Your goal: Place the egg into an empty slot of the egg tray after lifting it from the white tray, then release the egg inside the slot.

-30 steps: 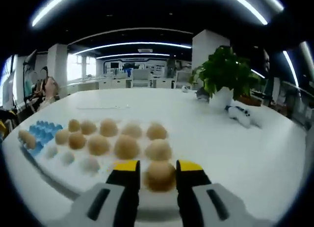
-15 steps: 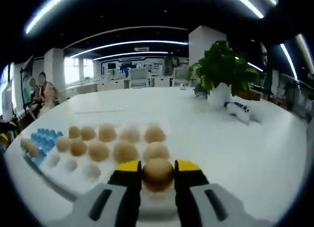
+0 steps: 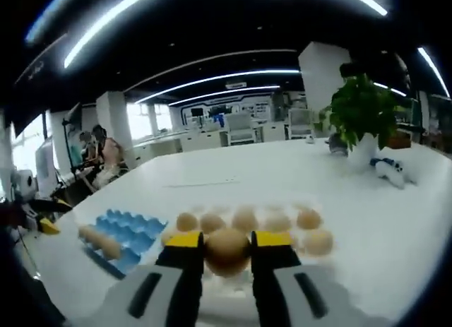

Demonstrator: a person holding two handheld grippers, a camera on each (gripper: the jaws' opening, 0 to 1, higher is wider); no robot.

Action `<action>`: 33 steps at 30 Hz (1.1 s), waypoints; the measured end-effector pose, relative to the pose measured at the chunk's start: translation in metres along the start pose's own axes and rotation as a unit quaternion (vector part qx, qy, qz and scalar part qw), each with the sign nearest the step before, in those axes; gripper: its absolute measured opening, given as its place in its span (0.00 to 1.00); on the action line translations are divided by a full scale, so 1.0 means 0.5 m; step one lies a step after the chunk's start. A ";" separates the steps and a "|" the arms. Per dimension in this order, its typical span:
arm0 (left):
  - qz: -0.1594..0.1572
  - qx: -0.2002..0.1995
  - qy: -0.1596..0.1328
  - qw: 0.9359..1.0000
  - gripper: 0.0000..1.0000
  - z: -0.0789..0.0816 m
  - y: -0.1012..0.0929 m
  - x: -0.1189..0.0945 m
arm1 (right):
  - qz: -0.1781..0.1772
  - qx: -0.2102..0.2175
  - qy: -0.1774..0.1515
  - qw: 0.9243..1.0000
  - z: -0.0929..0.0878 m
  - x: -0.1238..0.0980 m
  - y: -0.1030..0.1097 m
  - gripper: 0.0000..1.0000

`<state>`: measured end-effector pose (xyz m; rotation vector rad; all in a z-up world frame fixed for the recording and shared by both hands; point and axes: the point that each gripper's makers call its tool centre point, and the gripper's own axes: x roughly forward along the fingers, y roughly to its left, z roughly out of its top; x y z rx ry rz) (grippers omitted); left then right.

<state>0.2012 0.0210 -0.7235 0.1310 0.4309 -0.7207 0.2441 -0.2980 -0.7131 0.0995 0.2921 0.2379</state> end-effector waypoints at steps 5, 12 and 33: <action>-0.001 -0.004 0.003 1.000 0.69 -0.003 -0.002 0.000 | 0.049 0.008 0.019 0.999 -0.026 0.014 0.075 0.25; -0.003 -0.002 0.004 1.000 0.69 -0.003 -0.004 0.001 | 0.110 -0.002 0.035 0.993 -0.048 0.033 0.166 0.25; 0.004 -0.004 0.005 1.000 0.68 -0.005 -0.002 -0.007 | 0.183 -0.037 0.059 0.981 -0.096 0.090 0.273 0.25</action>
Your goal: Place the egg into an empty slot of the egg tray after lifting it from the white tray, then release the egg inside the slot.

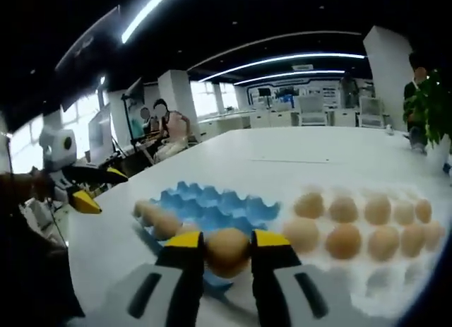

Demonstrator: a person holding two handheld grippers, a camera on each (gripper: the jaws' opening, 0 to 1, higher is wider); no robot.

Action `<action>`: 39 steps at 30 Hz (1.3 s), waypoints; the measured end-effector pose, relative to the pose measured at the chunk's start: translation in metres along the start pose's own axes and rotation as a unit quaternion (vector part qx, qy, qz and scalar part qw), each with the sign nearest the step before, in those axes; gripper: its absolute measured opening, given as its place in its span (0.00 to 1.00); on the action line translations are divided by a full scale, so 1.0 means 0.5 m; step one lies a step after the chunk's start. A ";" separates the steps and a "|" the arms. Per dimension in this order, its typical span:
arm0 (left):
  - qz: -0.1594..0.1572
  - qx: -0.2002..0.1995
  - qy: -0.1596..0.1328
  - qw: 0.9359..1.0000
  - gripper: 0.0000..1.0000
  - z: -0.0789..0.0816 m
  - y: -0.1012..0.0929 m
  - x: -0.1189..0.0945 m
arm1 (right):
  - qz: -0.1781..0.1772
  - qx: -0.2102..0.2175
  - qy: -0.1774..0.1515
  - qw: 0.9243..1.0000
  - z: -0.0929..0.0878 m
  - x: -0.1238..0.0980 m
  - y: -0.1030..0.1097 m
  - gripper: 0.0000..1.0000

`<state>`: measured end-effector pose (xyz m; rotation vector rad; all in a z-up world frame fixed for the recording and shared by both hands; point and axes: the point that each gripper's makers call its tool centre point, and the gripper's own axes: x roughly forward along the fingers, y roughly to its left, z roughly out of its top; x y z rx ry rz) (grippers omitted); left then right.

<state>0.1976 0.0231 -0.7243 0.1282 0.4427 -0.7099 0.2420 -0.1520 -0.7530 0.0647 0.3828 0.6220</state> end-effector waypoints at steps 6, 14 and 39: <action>0.002 0.000 0.000 1.000 0.68 -0.002 0.000 -0.002 | 0.008 0.001 0.007 1.000 -0.014 0.012 0.003 0.25; 0.004 0.001 0.002 1.000 0.67 -0.002 0.003 -0.005 | 0.013 -0.002 0.016 1.000 -0.033 0.024 0.003 0.25; 0.005 0.004 0.002 1.000 0.67 -0.001 0.001 -0.006 | 0.021 -0.031 0.015 0.999 -0.044 0.025 0.006 0.26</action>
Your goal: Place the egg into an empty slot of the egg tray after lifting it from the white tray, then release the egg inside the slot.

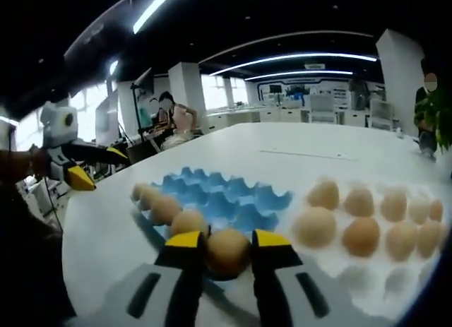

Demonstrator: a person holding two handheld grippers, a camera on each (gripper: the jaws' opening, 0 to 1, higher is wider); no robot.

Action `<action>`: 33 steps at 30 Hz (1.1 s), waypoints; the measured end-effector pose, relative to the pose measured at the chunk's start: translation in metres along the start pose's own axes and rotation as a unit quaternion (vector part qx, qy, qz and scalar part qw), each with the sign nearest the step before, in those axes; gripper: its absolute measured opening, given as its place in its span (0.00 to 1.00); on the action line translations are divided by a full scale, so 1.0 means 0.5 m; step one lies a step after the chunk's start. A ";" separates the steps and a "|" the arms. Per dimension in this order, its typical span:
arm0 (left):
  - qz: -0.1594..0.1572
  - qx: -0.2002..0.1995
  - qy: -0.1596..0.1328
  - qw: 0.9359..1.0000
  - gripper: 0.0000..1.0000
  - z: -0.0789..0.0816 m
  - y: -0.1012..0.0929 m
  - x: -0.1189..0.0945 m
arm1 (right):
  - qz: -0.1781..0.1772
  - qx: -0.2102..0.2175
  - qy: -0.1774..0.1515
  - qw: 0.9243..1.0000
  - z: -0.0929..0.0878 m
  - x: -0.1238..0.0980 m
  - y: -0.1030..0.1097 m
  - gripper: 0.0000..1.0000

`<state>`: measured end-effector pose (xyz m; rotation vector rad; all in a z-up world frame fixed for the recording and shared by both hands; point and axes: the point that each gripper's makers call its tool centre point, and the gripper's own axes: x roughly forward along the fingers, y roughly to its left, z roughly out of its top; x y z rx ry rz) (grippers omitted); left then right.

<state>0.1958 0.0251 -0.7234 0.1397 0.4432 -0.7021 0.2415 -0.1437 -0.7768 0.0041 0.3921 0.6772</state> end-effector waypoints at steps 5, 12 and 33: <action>-0.001 0.001 -0.005 1.000 0.65 0.006 0.001 0.000 | 0.000 -0.003 -0.001 1.000 -0.001 -0.001 0.000 0.26; 0.000 0.004 -0.005 1.000 0.65 0.006 0.002 0.003 | 0.005 -0.005 0.007 1.000 -0.006 -0.015 0.000 0.26; -0.006 0.004 -0.004 1.000 0.64 0.004 -0.001 0.006 | -0.110 0.026 -0.029 0.993 0.048 -0.067 -0.129 0.25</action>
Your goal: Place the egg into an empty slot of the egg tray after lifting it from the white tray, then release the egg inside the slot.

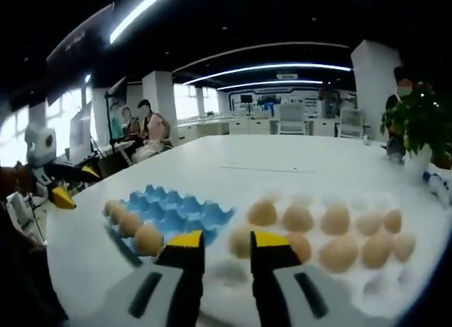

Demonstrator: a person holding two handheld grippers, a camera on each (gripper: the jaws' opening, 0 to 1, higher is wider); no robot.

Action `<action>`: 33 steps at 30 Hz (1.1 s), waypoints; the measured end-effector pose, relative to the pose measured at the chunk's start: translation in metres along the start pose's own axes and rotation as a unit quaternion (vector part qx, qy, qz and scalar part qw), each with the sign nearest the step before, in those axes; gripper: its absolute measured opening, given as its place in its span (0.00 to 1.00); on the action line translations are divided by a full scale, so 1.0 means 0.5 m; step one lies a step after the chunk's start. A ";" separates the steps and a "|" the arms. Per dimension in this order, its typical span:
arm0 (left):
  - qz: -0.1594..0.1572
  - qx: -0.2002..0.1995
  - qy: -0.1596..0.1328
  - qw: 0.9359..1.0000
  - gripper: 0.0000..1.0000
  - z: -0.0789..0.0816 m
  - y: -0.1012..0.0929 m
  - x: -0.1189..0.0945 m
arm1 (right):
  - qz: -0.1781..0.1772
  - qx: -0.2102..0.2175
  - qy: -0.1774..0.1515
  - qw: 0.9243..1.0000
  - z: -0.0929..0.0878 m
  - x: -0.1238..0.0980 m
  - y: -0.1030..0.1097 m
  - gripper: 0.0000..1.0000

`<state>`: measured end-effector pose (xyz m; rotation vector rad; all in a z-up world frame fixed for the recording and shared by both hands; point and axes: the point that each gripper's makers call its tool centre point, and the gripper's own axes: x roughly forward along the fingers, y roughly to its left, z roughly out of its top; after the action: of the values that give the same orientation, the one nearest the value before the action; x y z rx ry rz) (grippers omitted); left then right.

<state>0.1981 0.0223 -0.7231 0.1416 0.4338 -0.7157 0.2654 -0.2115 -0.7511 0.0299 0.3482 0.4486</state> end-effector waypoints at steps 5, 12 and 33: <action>-0.001 -0.001 0.003 1.000 0.64 -0.002 -0.001 0.001 | -0.009 -0.005 0.001 1.000 0.001 0.015 -0.004 0.25; -0.001 -0.001 0.003 1.000 0.63 -0.003 -0.002 0.000 | -0.042 -0.014 0.033 0.999 -0.019 0.047 -0.022 0.26; 0.011 -0.004 0.007 1.000 0.62 -0.012 0.015 -0.005 | -0.038 -0.052 0.051 0.997 -0.024 0.052 -0.030 0.24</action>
<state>0.1994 0.0312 -0.7273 0.1430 0.4478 -0.6919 0.2896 -0.2146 -0.7724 -0.1075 0.4237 0.3922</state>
